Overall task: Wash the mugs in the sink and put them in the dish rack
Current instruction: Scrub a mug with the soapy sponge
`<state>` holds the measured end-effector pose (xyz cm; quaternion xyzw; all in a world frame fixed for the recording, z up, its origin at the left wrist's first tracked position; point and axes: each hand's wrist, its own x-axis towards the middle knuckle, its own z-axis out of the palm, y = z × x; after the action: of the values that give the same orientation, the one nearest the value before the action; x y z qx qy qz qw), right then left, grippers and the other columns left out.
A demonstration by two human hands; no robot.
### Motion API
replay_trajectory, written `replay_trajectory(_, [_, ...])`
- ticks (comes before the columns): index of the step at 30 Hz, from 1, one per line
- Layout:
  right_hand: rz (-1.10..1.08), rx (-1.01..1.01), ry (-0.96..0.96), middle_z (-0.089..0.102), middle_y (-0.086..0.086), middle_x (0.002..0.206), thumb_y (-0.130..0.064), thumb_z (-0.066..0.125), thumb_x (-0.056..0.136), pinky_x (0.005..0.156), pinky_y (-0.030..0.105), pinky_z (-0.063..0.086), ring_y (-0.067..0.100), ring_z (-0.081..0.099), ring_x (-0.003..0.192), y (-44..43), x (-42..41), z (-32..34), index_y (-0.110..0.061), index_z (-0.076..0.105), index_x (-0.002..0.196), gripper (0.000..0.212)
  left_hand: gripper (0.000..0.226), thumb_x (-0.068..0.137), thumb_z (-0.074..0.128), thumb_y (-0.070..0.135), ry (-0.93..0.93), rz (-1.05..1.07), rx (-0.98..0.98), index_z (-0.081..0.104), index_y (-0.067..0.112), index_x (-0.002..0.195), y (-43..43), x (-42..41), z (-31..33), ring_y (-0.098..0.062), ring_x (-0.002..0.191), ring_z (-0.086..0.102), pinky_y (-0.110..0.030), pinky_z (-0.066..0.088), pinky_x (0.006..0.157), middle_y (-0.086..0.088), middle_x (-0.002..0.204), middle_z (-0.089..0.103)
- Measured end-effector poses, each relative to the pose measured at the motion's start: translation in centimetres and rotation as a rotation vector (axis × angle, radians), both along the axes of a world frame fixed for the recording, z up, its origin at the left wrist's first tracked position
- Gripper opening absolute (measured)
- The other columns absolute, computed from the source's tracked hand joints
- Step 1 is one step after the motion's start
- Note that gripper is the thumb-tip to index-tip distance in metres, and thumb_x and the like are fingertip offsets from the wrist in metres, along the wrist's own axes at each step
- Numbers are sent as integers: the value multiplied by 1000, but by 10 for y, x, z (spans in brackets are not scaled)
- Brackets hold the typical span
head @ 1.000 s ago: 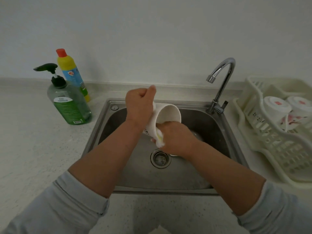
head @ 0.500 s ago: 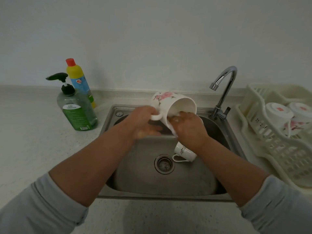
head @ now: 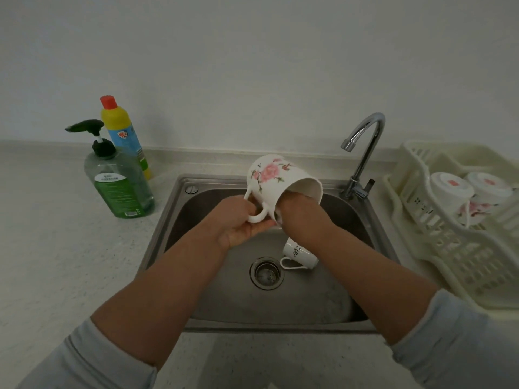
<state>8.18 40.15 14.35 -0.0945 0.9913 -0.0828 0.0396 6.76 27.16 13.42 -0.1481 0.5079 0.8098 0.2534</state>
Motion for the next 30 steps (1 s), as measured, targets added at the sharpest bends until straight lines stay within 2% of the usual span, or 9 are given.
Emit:
replay_trajectory(3, [-162, -218, -213, 53, 25, 123, -4, 38, 95, 93, 39, 40, 39, 50, 116, -7, -6, 5, 7, 52, 120, 31, 35, 87, 29, -18, 48, -33, -76, 51, -5, 110, 2, 3, 0, -27, 86, 64, -39, 53, 67, -15, 100, 62])
replay_trajectory(8, [-144, -1047, -412, 60, 16, 118, -16, 55, 78, 95, 39, 48, 29, 58, 107, 3, 0, 4, -10, 58, 106, 29, 45, 82, 21, -22, 50, 12, -21, 52, -4, 108, -5, -2, 1, -28, 84, 65, -43, 58, 67, -20, 101, 63])
replay_trajectory(11, [140, -736, -365, 60, 18, 112, -5, 58, 81, 86, 32, 49, 33, 59, 101, 4, 9, 8, -5, 56, 112, 31, 47, 78, 14, -27, 50, 45, -107, 54, -3, 86, -4, 1, 2, -16, 46, 61, -33, 58, 65, -15, 65, 58])
replay_trajectory(14, [391, -263, -264, 49, -5, 75, -7, 55, 86, 62, 21, 42, 9, 50, 66, 11, 8, 15, -23, 46, 76, 20, 50, 78, 14, -28, 29, 35, -107, 54, 2, 79, -2, 1, -2, -16, 41, 59, -21, 52, 43, -14, 70, 52])
replay_trajectory(16, [401, 122, -210, 50, -8, 84, -19, 56, 89, 72, 22, 38, 10, 50, 78, 12, 4, 20, -16, 51, 91, 5, 52, 76, 14, -28, 24, -10, -92, 56, 1, 88, 0, -1, -4, -23, 59, 63, -26, 55, 47, -16, 80, 56])
replay_trajectory(18, [328, 346, -176, 54, 3, 118, -19, 53, 92, 88, 27, 41, 19, 51, 107, 9, -3, 19, -9, 48, 125, 34, 51, 77, 16, -28, 27, -31, -112, 56, 1, 90, 1, -2, -4, -23, 59, 62, -25, 52, 41, -16, 81, 56])
replay_trajectory(21, [279, 320, -185, 46, 12, 135, -5, 47, 94, 98, 27, 36, 24, 45, 123, 3, -8, 16, -4, 39, 136, 43, 47, 80, 20, -27, 51, -39, -137, 56, 1, 89, 3, -6, 0, -21, 57, 61, -27, 53, 44, -15, 77, 56])
replay_trajectory(26, [284, -319, -181, 56, 21, 117, 3, 53, 88, 75, 12, 40, 30, 54, 110, 4, -7, 10, 7, 50, 121, 33, 36, 87, 27, -20, 36, -35, -243, 46, 5, 68, 4, -13, 0, -7, 31, 48, -15, 43, 35, -14, 60, 44])
replay_trajectory(30, [344, -526, 2, 58, 15, 122, 1, 62, 85, 84, 6, 42, 21, 57, 111, 6, -9, 12, 1, 48, 130, 47, 34, 94, 29, -10, -7, 60, 3, 51, 5, 73, 4, -21, -1, -12, 42, 56, -20, 53, 46, -10, 64, 53])
